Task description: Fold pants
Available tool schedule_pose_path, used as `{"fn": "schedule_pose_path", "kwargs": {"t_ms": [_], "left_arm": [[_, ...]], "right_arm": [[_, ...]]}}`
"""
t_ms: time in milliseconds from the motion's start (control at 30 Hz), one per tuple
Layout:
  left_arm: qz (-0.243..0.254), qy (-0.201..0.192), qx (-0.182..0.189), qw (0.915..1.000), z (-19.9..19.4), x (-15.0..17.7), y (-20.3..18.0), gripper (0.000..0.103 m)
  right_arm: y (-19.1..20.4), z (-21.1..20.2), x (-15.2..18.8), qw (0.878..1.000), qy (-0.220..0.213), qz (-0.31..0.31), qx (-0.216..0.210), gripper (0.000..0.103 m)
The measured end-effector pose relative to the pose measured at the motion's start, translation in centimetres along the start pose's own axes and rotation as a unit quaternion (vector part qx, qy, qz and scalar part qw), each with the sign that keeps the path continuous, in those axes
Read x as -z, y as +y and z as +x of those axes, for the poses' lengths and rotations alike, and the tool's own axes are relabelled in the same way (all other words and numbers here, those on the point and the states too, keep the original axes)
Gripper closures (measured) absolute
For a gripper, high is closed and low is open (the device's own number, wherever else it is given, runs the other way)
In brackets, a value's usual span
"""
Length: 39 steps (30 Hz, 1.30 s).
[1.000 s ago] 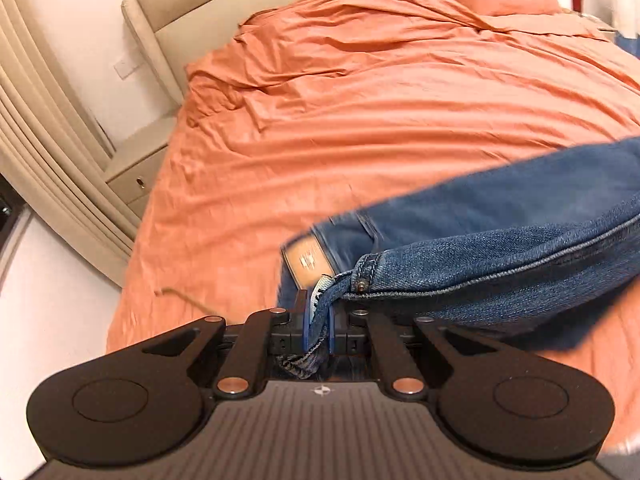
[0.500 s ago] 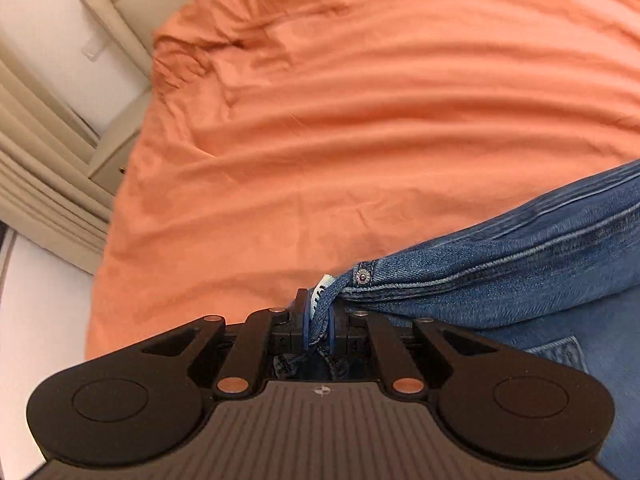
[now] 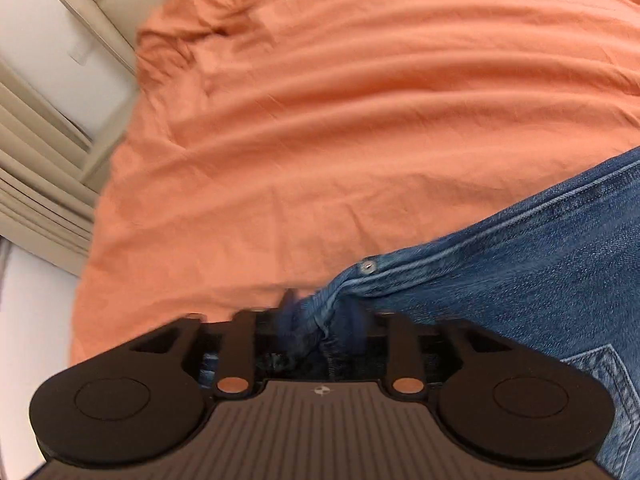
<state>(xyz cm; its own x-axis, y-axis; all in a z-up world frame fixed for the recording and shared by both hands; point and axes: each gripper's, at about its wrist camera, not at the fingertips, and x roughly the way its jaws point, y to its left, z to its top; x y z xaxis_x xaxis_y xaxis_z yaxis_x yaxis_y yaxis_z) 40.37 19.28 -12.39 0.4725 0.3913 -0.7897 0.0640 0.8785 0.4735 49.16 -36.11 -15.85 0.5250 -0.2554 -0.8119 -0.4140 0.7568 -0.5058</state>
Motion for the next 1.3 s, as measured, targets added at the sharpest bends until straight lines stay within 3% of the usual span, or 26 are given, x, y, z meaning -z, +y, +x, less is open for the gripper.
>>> {"fn": "schedule_pose_path", "kwargs": {"t_ms": [33, 67, 200, 300, 433, 567, 633, 667, 700, 833, 933, 967, 1067, 1133, 1300], "left_arm": [[-0.009, -0.013, -0.005, 0.9999, -1.0, 0.3, 0.3, 0.026], [-0.022, -0.029, 0.002, 0.9993, -1.9, 0.6, 0.8, 0.022], [-0.077, -0.051, 0.039, 0.9950, -5.6, 2.2, 1.8, 0.023], [-0.071, -0.047, 0.073, 0.9937, -7.4, 3.7, 0.5, 0.030], [-0.058, -0.032, 0.103, 0.9925, -8.2, 6.6, -1.9, 0.037], [-0.064, -0.009, 0.114, 0.9914, -7.7, 8.6, -3.4, 0.040], [-0.073, -0.001, 0.114, 0.9909, -7.4, 9.1, -3.6, 0.041], [-0.075, -0.001, 0.114, 0.9906, -7.3, 9.3, -3.6, 0.041], [-0.076, -0.001, 0.115, 0.9904, -7.4, 9.3, -3.5, 0.041], [-0.085, 0.003, 0.114, 0.9899, -7.4, 9.1, -3.2, 0.041], [-0.092, 0.001, 0.109, 0.9897, -7.3, 9.0, -3.4, 0.041], [-0.092, -0.001, 0.109, 0.9898, -7.3, 9.0, -3.5, 0.041], [-0.096, -0.011, 0.117, 0.9883, -7.8, 8.9, -3.5, 0.041], [-0.097, -0.017, 0.126, 0.9870, -8.3, 9.0, -3.2, 0.041], [-0.074, -0.024, 0.129, 0.9887, -9.7, 9.9, -2.8, 0.041]], "right_arm": [[-0.7, -1.0, 0.5, 1.000, -0.007, 0.022, -0.005, 0.058], [-1.6, -2.0, 0.9, 0.999, -0.015, 0.045, -0.014, 0.057], [-4.0, -6.9, 3.8, 0.992, -0.043, 0.117, -0.033, 0.054], [-3.3, -9.9, 7.1, 0.987, -0.058, 0.140, -0.058, 0.051], [2.7, -12.2, 12.4, 0.984, -0.087, 0.121, -0.094, 0.041], [4.7, -10.5, 13.3, 0.985, -0.102, 0.122, -0.072, 0.041], [4.8, -9.2, 13.1, 0.985, -0.102, 0.131, -0.053, 0.047], [4.1, -8.9, 12.9, 0.984, -0.103, 0.140, -0.047, 0.068], [4.1, -8.9, 12.9, 0.984, -0.103, 0.140, -0.047, 0.100], [-0.2, -9.3, 12.6, 0.978, -0.114, 0.175, -0.002, 0.099], [-4.7, -7.8, 12.4, 0.970, -0.096, 0.222, 0.023, 0.098], [-7.4, -6.1, 12.3, 0.962, -0.074, 0.260, 0.022, 0.096], [-9.5, -4.4, 12.3, 0.954, -0.058, 0.293, 0.031, 0.075], [-10.8, -3.4, 12.7, 0.948, -0.047, 0.312, 0.043, 0.076], [-12.8, -3.9, 16.2, 0.929, -0.037, 0.369, 0.009, 0.075]]}}
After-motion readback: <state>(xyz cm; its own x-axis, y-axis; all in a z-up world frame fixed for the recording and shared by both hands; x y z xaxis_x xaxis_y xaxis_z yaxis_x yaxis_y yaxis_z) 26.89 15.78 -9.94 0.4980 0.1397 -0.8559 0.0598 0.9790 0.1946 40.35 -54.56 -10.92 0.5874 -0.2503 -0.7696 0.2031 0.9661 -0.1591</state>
